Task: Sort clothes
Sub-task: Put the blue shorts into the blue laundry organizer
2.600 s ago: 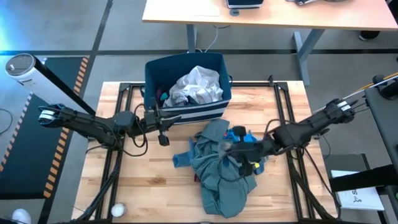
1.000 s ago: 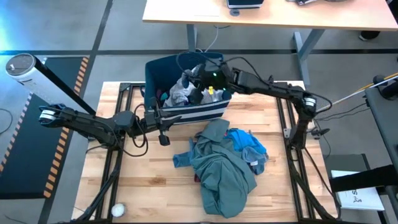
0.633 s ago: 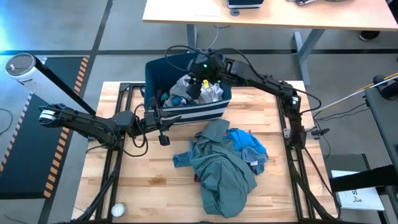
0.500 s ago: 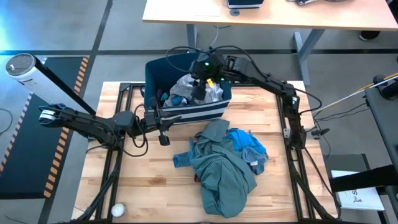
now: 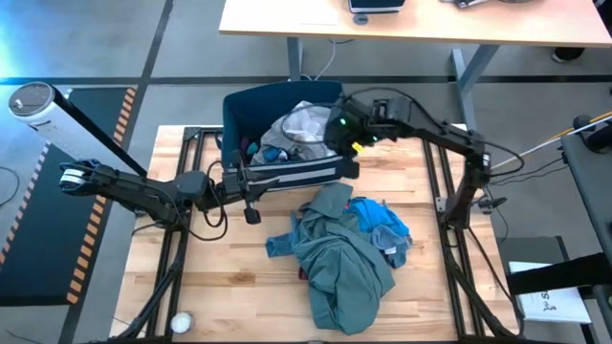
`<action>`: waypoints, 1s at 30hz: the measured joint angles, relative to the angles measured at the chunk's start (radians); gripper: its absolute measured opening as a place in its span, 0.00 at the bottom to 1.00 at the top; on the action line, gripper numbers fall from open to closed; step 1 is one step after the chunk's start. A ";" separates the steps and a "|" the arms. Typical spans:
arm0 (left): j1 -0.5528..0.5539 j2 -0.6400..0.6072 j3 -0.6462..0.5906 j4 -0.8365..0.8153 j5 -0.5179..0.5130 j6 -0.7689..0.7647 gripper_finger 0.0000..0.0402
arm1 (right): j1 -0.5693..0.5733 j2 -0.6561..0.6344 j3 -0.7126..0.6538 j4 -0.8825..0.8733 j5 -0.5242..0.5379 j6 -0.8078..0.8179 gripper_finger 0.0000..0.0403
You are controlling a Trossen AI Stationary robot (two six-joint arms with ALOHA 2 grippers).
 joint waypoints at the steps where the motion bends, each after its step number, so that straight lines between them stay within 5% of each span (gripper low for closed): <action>1: 0.000 0.000 0.000 -0.007 0.000 -0.002 0.10 | 0.012 -0.031 -0.056 0.031 0.001 0.013 0.00; 9: 0.000 0.000 0.000 -0.094 0.003 -0.008 0.10 | 0.146 -0.320 -0.513 0.286 -0.001 0.155 0.00; 18: 0.000 0.001 -0.004 -0.119 0.055 -0.025 0.10 | 0.348 -0.585 -0.959 0.422 0.005 0.496 0.00; 24: 0.000 0.001 -0.004 -0.114 0.055 -0.029 0.10 | 0.456 -0.630 -1.137 0.487 0.036 0.662 0.02; 30: 0.000 0.001 -0.004 -0.111 0.055 -0.036 0.10 | 0.492 -0.609 -1.198 0.487 0.110 0.737 0.18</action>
